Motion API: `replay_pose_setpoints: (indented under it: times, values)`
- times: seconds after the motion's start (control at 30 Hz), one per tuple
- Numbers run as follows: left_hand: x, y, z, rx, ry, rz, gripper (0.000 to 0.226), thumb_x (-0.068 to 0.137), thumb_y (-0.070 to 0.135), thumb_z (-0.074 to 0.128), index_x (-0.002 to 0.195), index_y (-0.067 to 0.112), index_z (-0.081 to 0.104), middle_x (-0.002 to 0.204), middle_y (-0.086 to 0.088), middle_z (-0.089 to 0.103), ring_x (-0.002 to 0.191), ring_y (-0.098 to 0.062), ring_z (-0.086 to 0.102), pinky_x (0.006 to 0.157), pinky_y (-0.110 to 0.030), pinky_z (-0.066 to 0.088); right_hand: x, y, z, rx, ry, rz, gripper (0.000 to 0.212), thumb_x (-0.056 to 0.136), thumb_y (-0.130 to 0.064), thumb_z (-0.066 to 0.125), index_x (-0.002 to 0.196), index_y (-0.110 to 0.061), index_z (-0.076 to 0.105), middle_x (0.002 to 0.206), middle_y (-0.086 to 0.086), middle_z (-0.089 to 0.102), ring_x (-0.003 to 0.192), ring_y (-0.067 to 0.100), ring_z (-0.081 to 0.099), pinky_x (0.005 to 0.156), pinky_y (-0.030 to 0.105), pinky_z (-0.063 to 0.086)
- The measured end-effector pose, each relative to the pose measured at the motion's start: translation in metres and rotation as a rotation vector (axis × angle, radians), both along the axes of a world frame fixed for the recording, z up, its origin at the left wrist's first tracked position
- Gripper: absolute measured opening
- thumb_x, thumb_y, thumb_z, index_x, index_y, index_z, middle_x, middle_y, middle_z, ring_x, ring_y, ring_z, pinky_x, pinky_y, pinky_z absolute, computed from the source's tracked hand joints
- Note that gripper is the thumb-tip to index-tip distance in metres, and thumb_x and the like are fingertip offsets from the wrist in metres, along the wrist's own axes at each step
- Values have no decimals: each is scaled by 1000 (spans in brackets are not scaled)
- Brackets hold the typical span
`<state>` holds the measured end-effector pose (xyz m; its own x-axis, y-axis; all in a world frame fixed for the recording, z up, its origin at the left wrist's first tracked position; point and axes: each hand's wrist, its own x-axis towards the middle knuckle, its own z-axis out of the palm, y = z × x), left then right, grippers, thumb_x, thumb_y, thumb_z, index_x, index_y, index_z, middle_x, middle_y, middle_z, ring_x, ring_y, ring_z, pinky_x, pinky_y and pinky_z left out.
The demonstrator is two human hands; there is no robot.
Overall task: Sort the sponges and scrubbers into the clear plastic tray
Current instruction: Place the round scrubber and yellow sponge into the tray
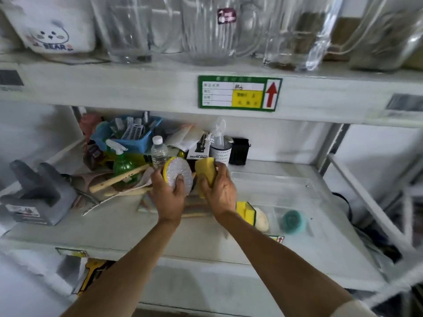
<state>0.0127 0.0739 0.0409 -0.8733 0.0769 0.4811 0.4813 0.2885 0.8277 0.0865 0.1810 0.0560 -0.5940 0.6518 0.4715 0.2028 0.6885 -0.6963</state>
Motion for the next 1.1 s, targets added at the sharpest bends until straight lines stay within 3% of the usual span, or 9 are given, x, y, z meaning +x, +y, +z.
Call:
replay_pose_setpoints:
  times: [0.2, 0.33, 0.57, 0.8, 1.1]
  values:
    - [36, 82, 27, 13, -37, -200, 62, 82, 44, 42, 123, -3, 46, 121, -23, 56, 112, -35, 56, 93, -35, 42, 56, 61, 3, 22, 16, -196, 57, 90, -52, 46, 130, -11, 46, 124, 9, 59, 103, 35, 61, 75, 39, 49]
    - [62, 128, 34, -81, -34, -338, 69, 78, 47, 38, 124, -3, 47, 122, -22, 56, 113, -35, 56, 91, -36, 41, 92, 96, -2, 3, 13, -321, 41, 95, -40, 52, 125, -11, 46, 120, 9, 60, 100, 37, 61, 72, 39, 46]
    - [91, 178, 37, -186, -92, -474, 59, 77, 35, 50, 124, -1, 48, 122, -20, 59, 111, -35, 58, 85, -39, 46, 149, 146, -15, -13, -75, -508, 34, 95, -31, 52, 119, -8, 47, 115, 15, 59, 96, 40, 61, 69, 40, 45]
    - [77, 197, 33, -280, -103, -448, 40, 84, 20, 63, 117, 2, 48, 120, -18, 58, 109, -35, 58, 81, -39, 45, 185, 170, -20, -11, -176, -652, 35, 95, -33, 51, 117, -7, 47, 109, 17, 62, 91, 40, 63, 69, 42, 48]
    - [79, 205, 24, -374, -77, -464, 35, 84, 17, 64, 112, 4, 48, 116, -15, 60, 104, -35, 59, 75, -35, 42, 198, 174, -26, -5, -249, -670, 36, 94, -36, 52, 119, -11, 46, 112, 14, 60, 89, 37, 63, 72, 45, 52]
